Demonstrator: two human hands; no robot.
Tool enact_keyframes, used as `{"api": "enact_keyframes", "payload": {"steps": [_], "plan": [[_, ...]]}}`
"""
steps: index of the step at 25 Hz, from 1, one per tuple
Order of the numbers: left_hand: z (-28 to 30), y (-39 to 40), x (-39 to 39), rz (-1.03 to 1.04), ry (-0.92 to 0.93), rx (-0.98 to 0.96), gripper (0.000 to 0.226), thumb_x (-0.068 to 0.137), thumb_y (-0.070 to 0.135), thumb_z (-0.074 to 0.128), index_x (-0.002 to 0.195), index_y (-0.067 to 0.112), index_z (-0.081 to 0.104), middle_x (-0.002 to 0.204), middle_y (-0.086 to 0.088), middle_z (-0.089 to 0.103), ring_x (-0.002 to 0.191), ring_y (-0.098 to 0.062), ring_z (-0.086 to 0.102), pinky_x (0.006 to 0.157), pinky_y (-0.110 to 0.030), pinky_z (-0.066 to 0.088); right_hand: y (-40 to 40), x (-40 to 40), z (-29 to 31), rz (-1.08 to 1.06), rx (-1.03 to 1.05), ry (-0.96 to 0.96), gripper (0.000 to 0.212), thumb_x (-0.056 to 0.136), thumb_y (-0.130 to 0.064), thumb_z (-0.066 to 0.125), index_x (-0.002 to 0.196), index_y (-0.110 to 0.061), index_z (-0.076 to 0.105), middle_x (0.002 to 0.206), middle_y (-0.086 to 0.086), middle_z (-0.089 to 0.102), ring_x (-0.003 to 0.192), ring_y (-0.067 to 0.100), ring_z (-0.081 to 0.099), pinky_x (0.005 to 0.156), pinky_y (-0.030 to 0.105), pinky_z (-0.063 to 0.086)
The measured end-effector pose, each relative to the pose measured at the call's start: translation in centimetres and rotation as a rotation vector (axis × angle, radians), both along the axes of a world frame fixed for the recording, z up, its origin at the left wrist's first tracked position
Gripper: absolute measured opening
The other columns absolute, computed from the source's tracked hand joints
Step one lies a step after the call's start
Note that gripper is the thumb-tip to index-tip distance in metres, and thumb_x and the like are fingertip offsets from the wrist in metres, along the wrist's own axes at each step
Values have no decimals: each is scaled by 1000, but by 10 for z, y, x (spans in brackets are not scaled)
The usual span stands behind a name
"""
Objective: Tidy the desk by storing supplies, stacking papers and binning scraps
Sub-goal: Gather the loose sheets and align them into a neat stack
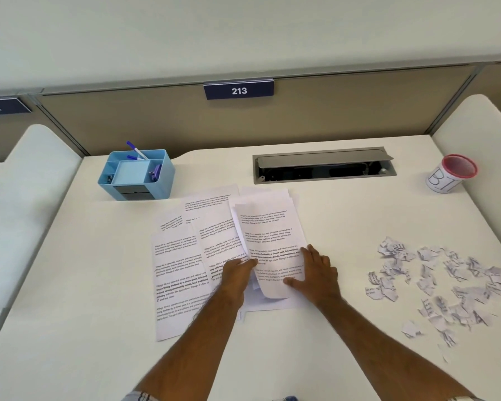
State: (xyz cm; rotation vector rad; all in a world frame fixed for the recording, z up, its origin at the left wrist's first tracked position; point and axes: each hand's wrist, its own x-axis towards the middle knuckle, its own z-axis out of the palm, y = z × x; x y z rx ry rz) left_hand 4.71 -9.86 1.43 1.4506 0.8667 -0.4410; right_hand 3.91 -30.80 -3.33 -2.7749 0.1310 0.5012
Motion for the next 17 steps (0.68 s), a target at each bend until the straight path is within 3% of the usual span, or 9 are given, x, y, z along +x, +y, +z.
{"api": "enact_keyframes", "payload": {"steps": [5,8,10,14,17], "plan": [[5,-13,9,-56,22,-113,13,92,21,75,100,11,75,97,-6,80,83,-19,71,67,-27,52,0,0,0,-21,10,-1,105,73,-73,67,157,-27,23,167,-5,19,141,24,34,106,46,38],[3,-9,14,-118,-87,25,21,91,13,74,112,11,72,109,-7,78,91,-20,74,76,-33,60,-1,-1,-2,-26,27,-5,105,74,-73,67,157,-27,23,167,-6,19,142,24,32,108,47,37],[7,-6,17,-176,-155,93,27,91,4,69,112,20,68,113,-3,76,95,-19,73,78,-37,62,-3,-2,-1,-36,69,-16,102,75,-72,68,157,-27,25,166,-7,22,142,23,32,109,46,35],[26,-5,7,-328,-225,67,45,90,-11,56,105,31,60,111,10,69,96,-3,64,78,-28,55,-8,-12,-2,-203,337,-96,77,85,-62,69,147,-26,40,151,-6,42,137,22,40,112,43,34],[26,10,-14,-398,-212,36,46,93,-6,61,125,26,56,128,7,68,107,-8,66,88,-28,57,-17,-22,-1,-447,633,-120,59,88,-43,76,135,-20,48,136,5,53,109,21,58,92,32,46]]}}
